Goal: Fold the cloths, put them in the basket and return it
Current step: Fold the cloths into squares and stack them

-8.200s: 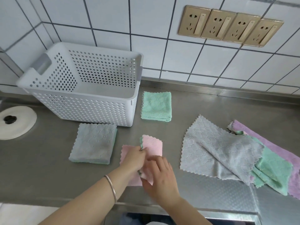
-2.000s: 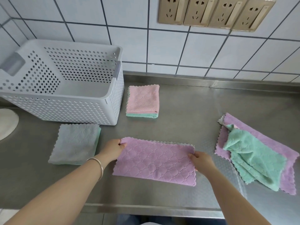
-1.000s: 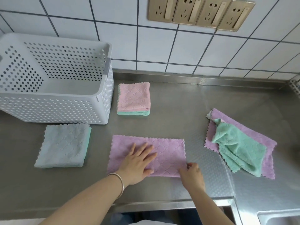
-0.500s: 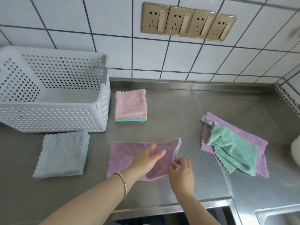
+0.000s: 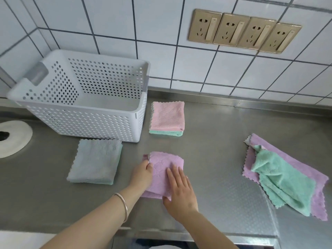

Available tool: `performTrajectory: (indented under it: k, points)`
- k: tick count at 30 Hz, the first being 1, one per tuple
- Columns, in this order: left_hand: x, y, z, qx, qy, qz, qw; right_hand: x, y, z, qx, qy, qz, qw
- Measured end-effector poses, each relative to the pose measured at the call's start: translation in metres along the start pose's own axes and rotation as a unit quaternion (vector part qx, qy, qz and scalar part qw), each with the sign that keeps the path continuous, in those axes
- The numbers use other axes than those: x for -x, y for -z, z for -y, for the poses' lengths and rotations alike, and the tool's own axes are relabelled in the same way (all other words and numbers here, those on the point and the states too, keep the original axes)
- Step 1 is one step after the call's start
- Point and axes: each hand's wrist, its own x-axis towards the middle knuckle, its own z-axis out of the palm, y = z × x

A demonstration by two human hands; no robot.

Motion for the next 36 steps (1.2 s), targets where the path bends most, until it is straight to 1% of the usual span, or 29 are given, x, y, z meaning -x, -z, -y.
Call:
performTrajectory:
  k: [3, 8, 13, 18, 22, 25, 27, 28, 30, 31, 32, 33, 36]
  points:
    - [0.000, -0.001, 0.011, -0.019, 0.009, -0.029, 0.999, -0.003, -0.007, 0.000, 0.016, 0.011, 0.017, 1.000]
    - [-0.002, -0.003, 0.024, -0.047, 0.032, -0.051, 0.997, -0.006, -0.013, 0.004, 0.024, 0.001, 0.043, 0.999]
    - [-0.001, -0.007, 0.027, -0.072, 0.014, -0.091, 0.993, -0.004, -0.017, 0.001, 0.043, 0.016, 0.059, 0.997]
    - [-0.001, -0.010, 0.025, -0.107, 0.020, -0.091, 0.990, -0.005, -0.017, 0.003, 0.055, 0.004, 0.099, 0.994]
    - [-0.004, -0.009, 0.023, -0.115, 0.038, -0.080, 0.989, -0.006, -0.020, 0.001, 0.060, 0.029, 0.095, 0.993]
    - [-0.004, -0.004, 0.026, -0.108, 0.056, -0.088, 0.989, -0.007, -0.013, -0.001, 0.033, 0.020, 0.049, 0.998]
    - [-0.003, 0.000, 0.033, -0.112, 0.066, -0.103, 0.986, -0.007, -0.005, -0.002, -0.051, -0.041, 0.014, 0.998]
    - [-0.002, 0.001, 0.036, -0.116, 0.070, -0.111, 0.985, -0.008, -0.001, -0.002, -0.113, -0.097, 0.005, 0.989]
    - [0.003, 0.003, 0.042, -0.132, 0.069, -0.128, 0.981, -0.013, 0.005, -0.003, -0.222, -0.228, -0.009, 0.948]
    - [0.005, 0.003, 0.044, -0.152, 0.063, -0.135, 0.977, -0.017, 0.008, -0.004, -0.271, -0.292, 0.002, 0.917]
    - [0.007, 0.001, 0.046, -0.176, 0.056, -0.137, 0.973, -0.021, 0.010, -0.005, -0.309, -0.339, 0.030, 0.888]
    - [0.009, 0.001, 0.046, -0.198, 0.050, -0.136, 0.969, -0.025, 0.011, -0.005, -0.327, -0.364, 0.064, 0.870]
    - [0.010, -0.003, 0.048, -0.235, 0.039, -0.114, 0.965, -0.030, 0.011, -0.004, -0.317, -0.382, 0.168, 0.852]
